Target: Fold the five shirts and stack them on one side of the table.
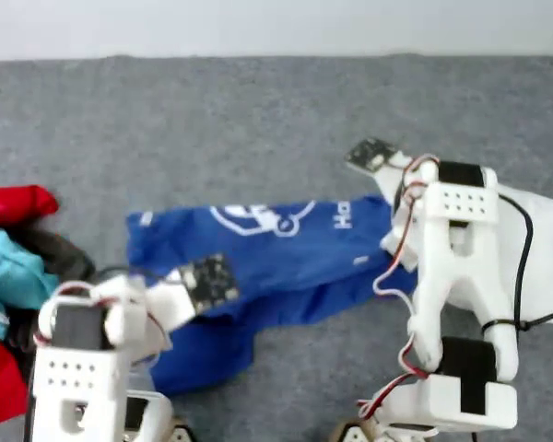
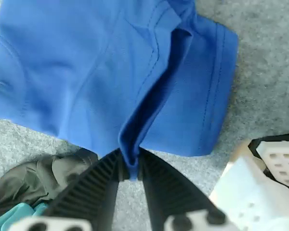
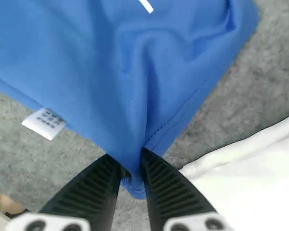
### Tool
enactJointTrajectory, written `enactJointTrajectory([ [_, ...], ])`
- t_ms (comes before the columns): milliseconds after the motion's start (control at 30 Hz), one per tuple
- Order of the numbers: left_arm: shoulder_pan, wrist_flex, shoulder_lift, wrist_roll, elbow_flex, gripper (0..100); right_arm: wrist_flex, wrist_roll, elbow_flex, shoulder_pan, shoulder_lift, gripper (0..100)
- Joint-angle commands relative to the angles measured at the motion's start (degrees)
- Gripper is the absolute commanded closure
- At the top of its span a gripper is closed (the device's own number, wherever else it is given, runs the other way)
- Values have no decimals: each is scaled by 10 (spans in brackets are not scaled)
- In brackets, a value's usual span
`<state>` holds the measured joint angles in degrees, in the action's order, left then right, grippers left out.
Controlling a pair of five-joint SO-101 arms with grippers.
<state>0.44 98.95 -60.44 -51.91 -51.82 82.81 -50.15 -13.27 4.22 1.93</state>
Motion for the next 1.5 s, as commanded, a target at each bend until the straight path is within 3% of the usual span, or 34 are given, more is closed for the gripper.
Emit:
enactJointTrajectory([
  [0, 5, -4, -43, -4, -6, 985, 3, -6, 4, 3, 27, 990],
  [133, 0, -7, -69, -3, -14, 971, 6, -6, 5, 6, 27, 976],
  [367, -60, -26, -125, 42, 29, 848, 43, -4, 10, 16, 33, 762],
  [633, -78, -22, -154, 48, 87, 844, 39, -4, 13, 16, 33, 778],
  [767, -97, -132, -152, 107, 76, 870, 17, 18, 49, 13, 28, 779],
  [900, -95, -253, -149, 143, 17, 972, -78, 129, 69, 6, 27, 835],
  [1033, -95, -297, -88, 186, -13, 986, -149, 200, 68, -14, 15, 997],
  [1467, -94, -356, 293, 288, 149, 986, -172, 300, 167, -37, -146, 988],
])
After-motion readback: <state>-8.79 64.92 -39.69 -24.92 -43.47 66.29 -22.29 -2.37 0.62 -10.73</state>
